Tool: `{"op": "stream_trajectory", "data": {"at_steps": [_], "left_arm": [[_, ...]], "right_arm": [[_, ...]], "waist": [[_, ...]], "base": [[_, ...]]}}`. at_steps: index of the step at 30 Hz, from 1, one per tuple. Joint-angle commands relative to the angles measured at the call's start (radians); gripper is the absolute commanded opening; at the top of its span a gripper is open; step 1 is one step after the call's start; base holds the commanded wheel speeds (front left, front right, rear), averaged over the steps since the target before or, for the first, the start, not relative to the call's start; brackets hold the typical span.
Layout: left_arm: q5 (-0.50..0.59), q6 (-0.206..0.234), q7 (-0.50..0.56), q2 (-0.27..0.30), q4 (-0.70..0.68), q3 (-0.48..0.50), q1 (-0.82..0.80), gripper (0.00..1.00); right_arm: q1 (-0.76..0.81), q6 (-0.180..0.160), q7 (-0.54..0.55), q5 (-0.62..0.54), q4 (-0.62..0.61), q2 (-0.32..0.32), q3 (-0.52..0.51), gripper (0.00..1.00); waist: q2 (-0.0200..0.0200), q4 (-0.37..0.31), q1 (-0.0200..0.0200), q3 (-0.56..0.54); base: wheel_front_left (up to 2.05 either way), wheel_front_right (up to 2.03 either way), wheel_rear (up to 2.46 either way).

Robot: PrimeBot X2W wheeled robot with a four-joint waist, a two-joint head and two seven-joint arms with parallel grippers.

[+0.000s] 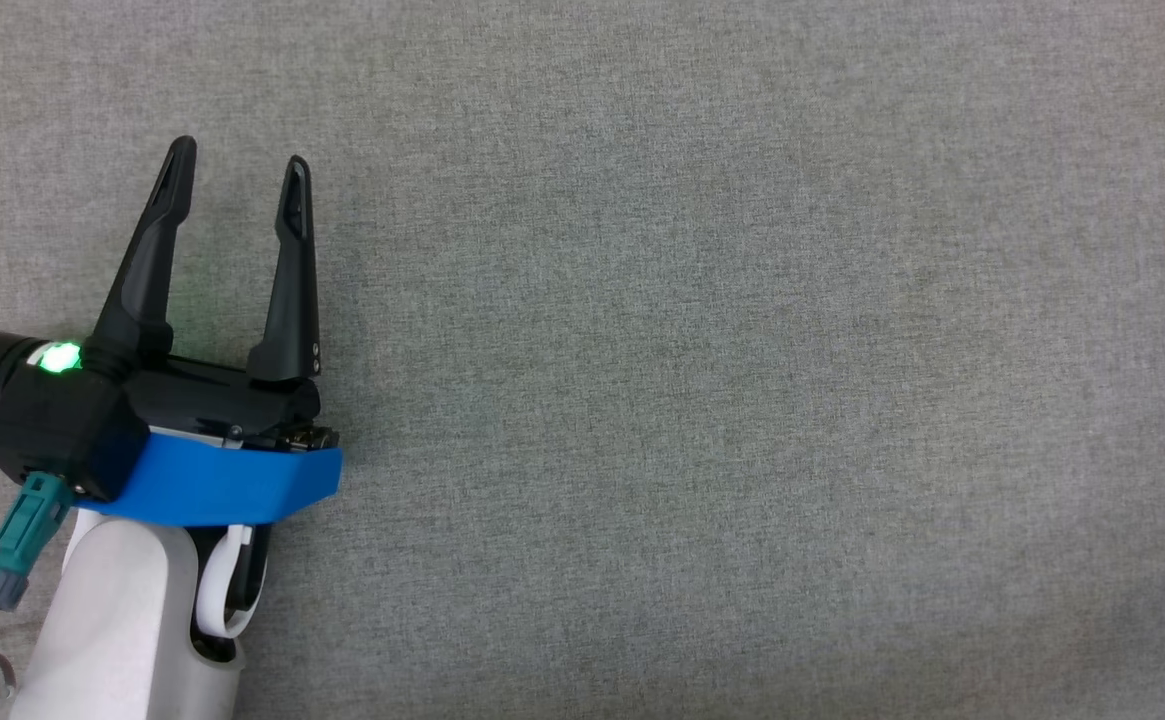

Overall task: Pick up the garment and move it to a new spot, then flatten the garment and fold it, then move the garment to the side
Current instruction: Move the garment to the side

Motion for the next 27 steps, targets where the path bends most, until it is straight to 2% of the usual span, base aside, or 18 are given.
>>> {"op": "stream_trajectory", "data": {"at_steps": [1, 8, 14, 20, 27], "left_arm": [[0.006, 0.006, 0.0, 0.007, -0.004, 0.0, -0.013, 1.0], [-0.007, 0.015, -0.016, -0.001, 0.011, -0.001, 0.005, 1.0], [-0.022, 0.022, -0.039, -0.014, 0.039, 0.002, 0.037, 1.0], [-0.038, 0.032, -0.057, -0.02, 0.069, 0.012, 0.091, 1.0], [-0.058, 0.048, -0.069, -0.018, 0.101, 0.031, 0.17, 1.0]], "right_arm": [[-0.027, -0.001, -0.013, -0.014, 0.006, 0.012, 0.005, 1.0], [-0.04, -0.001, -0.064, -0.093, 0.031, 0.048, -0.037, 1.0], [0.016, -0.001, -0.164, -0.14, -0.021, 0.087, -0.08, 1.0], [0.115, -0.001, -0.239, -0.153, -0.137, 0.196, -0.069, 1.0], [0.278, -0.001, -0.284, -0.132, -0.292, 0.344, 0.011, 1.0]], "waist": [[0.0, 0.001, -0.0001, 0.0], [0.0, 0.004, -0.0001, -0.033], [0.0, 0.015, -0.0001, -0.11], [0.0, 0.024, -0.0001, -0.221], [0.0, 0.042, -0.0001, -0.342]], "base": [[0.0, 0.0, 0.0], [0.0, 0.0, 0.0], [0.0, 0.0, 0.0], [0.0, 0.0, 0.0], [0.0, 0.0, 0.0]]}}
